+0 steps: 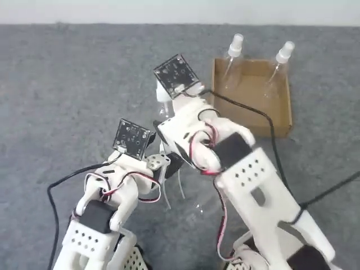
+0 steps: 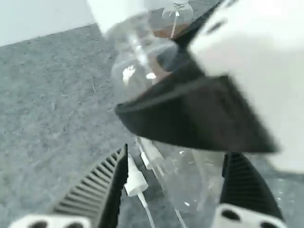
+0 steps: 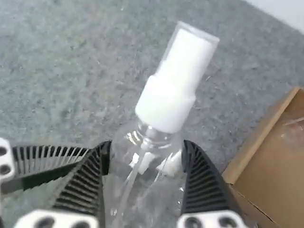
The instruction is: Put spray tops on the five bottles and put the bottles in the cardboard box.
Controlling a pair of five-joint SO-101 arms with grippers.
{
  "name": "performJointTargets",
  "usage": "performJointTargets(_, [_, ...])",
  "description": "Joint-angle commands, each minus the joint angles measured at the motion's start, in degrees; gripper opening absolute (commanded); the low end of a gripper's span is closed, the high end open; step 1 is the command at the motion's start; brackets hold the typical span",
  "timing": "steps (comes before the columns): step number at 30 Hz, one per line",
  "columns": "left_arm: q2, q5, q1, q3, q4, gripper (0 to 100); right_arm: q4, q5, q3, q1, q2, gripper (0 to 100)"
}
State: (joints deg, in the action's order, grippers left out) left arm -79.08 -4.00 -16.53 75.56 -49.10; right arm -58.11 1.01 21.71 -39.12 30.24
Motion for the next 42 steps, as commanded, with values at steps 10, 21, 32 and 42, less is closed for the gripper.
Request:
performJointTargets(10, [-1.14, 0.53, 0.26, -0.13, 1.49, 29, -5.05, -0.44, -4.40, 1.98, 8.31, 0.6])
performJointTargets(21, [-1.14, 0.53, 0.26, 0.84, 1.58, 29, -4.97, 4.84, -11.69, 21.93, 8.31, 0.6])
performJointTargets(32, [-1.14, 0.53, 1.67, 0.92, 1.85, 21, 15.25, 4.92, 3.16, 34.51, 8.04, 0.6])
performJointTargets(42, [-1.14, 0.26, 5.19, 0.84, 1.93, 1, 41.10, 4.84, 10.46, 32.92, -8.04, 0.6])
